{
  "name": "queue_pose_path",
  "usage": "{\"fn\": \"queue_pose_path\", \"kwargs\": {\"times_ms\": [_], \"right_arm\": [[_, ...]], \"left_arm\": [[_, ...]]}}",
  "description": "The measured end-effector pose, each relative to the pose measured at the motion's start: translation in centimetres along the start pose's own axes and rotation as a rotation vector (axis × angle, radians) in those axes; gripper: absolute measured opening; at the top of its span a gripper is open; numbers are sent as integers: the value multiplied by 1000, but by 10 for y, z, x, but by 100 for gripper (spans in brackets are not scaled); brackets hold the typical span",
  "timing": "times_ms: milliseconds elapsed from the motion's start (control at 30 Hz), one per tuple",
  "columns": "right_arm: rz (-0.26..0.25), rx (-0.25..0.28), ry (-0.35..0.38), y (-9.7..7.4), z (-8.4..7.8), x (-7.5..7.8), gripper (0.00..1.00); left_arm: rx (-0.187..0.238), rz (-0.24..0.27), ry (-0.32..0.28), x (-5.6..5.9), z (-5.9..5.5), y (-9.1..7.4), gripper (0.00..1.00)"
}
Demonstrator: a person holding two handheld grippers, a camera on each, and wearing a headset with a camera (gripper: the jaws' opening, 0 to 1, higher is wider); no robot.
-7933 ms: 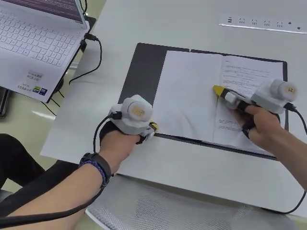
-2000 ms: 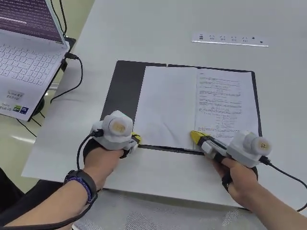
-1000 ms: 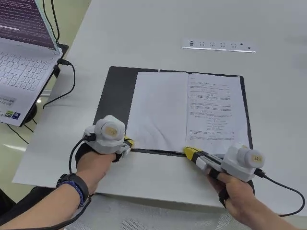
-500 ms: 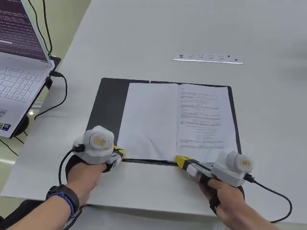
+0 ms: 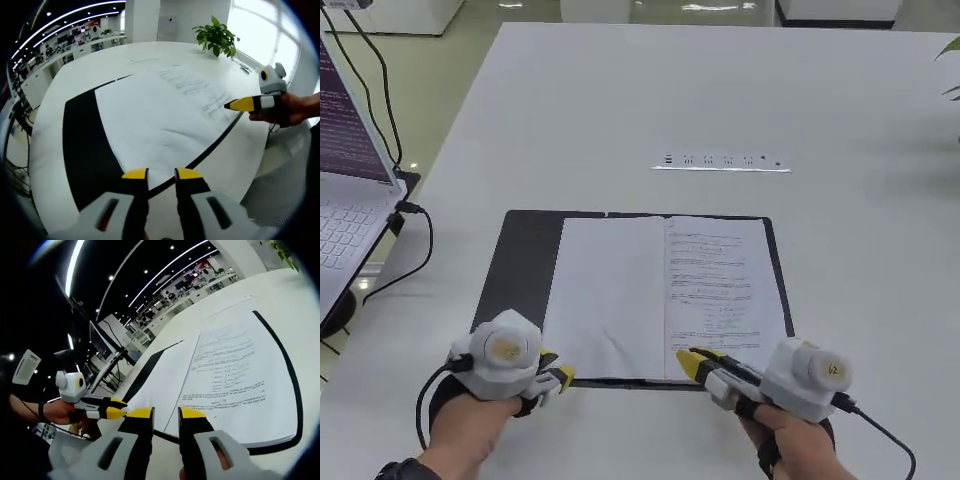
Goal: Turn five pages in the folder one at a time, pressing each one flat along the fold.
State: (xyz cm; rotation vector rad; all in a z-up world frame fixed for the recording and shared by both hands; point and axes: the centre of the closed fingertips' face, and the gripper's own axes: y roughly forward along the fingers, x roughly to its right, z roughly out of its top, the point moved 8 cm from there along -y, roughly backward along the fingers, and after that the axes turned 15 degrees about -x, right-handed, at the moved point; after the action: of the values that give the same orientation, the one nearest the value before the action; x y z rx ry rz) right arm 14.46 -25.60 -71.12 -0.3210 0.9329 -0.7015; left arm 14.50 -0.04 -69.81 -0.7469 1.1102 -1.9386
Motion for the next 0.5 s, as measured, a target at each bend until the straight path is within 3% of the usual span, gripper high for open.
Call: {"fn": "queue_pose_path", "kwargs": {"times_ms": [233, 500], "right_arm": [[-42, -20, -69, -11, 3, 1, 25], [-99, -35, -162, -33, 8, 2, 34]], "left_arm": [[53, -28, -34, 2, 10, -12, 24], [92, -21, -38, 5, 14, -30, 30]]}}
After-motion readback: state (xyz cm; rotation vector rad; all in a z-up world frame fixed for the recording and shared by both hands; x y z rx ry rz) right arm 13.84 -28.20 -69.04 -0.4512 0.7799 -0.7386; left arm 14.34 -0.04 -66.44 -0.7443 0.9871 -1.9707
